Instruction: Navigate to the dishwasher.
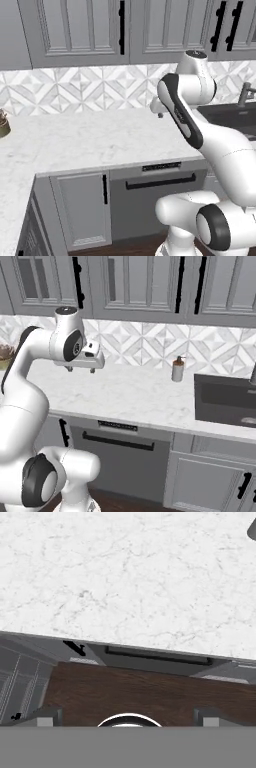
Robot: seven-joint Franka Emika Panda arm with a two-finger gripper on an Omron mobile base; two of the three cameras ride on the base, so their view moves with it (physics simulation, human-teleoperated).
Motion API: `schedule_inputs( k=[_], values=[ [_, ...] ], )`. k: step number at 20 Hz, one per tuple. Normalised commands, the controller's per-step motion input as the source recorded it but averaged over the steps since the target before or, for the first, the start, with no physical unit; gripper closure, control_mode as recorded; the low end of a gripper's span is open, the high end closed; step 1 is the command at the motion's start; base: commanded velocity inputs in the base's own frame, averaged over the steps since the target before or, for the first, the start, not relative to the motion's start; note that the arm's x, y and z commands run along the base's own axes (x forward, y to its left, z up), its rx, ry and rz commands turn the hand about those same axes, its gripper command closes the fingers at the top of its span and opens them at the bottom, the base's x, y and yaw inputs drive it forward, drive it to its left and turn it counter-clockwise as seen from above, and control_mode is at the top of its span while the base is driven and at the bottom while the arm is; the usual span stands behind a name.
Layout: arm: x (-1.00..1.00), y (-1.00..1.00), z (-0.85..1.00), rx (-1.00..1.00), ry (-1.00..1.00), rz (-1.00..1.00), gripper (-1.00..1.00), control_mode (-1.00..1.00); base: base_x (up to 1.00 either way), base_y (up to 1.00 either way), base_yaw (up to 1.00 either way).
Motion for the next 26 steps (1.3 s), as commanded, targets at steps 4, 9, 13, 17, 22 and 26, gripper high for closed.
schedule_inputs(
  k=[4, 9, 13, 17, 22, 26],
  values=[
    [0.00, 0.00, 0.00, 0.00, 0.00, 0.00, -1.00, 1.00, 0.37, -0.40, 0.11],
    [0.00, 0.00, 0.00, 0.00, 0.00, 0.00, -1.00, 1.00, 0.11, -0.94, -0.07],
    [0.00, 0.00, 0.00, 0.00, 0.00, 0.00, -1.00, 1.00, 0.48, -0.39, -0.09],
    [0.00, 0.00, 0.00, 0.00, 0.00, 0.00, -1.00, 1.00, 0.73, 0.08, -0.04],
    [0.00, 0.00, 0.00, 0.00, 0.00, 0.00, -1.00, 1.00, 0.97, 0.20, -0.02],
    [0.00, 0.00, 0.00, 0.00, 0.00, 0.00, -1.00, 1.00, 0.56, 0.05, -0.03]
  ],
)
